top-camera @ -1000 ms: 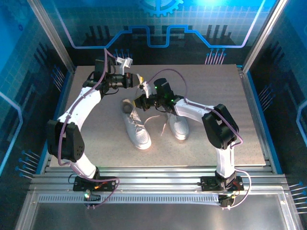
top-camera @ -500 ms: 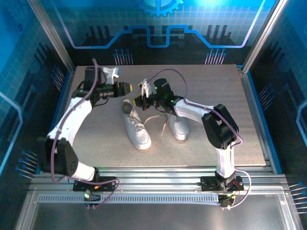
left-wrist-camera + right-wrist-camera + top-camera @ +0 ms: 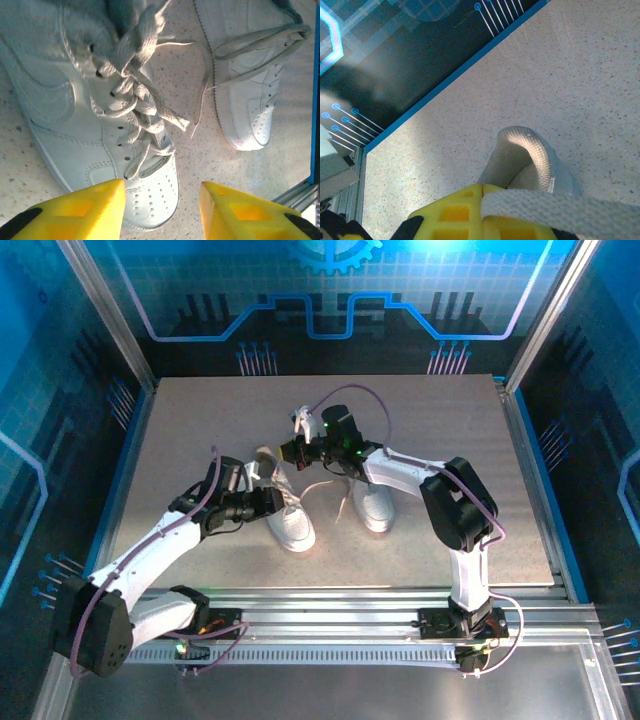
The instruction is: Tie the shoes
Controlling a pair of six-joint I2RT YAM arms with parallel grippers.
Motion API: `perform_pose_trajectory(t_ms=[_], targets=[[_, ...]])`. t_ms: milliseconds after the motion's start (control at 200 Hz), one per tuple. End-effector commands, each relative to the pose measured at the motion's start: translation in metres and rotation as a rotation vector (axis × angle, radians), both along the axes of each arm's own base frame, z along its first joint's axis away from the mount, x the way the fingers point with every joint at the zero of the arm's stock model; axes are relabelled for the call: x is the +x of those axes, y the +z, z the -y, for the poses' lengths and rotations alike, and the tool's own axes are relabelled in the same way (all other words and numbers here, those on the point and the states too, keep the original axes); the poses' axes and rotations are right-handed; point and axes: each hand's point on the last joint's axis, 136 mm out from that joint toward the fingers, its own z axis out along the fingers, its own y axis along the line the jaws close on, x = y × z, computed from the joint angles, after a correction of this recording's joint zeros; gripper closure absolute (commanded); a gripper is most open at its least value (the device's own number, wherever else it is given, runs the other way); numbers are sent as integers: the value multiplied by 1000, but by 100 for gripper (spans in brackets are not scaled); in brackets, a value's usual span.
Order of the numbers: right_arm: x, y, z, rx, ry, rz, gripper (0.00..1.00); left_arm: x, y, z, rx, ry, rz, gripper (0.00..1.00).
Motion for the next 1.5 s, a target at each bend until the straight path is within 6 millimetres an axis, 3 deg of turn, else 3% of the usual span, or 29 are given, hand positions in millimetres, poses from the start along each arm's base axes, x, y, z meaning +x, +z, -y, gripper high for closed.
perform_pose_trajectory(t_ms=[0, 245, 530, 630, 700, 760, 1030, 1296, 1496], targets=[[-6, 17, -4, 25, 2, 36, 100, 19, 10, 2, -55, 115, 35, 55], [-11, 15, -7, 24, 9, 33, 100, 40, 7, -4, -9, 197, 59, 56], [-11, 15, -9, 23, 14, 36, 100, 49, -7, -5, 45, 233, 44, 58], [-11, 15, -8, 22, 15, 36, 100, 49, -7, -4, 63, 212, 48, 70], [-11, 16, -6, 18, 13, 44, 100, 47, -4, -8, 89, 196, 62, 89], [-11, 16, -2, 6, 6, 52, 100, 43, 2, -11, 116, 179, 85, 100], [0, 10, 31, -135, -112, 113, 100, 25, 7, -41, 159, 126, 94, 100], [8, -10, 54, -249, -165, 119, 100, 24, -18, -68, 120, 64, 21, 100], [18, -27, 75, -363, -246, 137, 100, 16, -38, -77, 121, 66, -54, 100]])
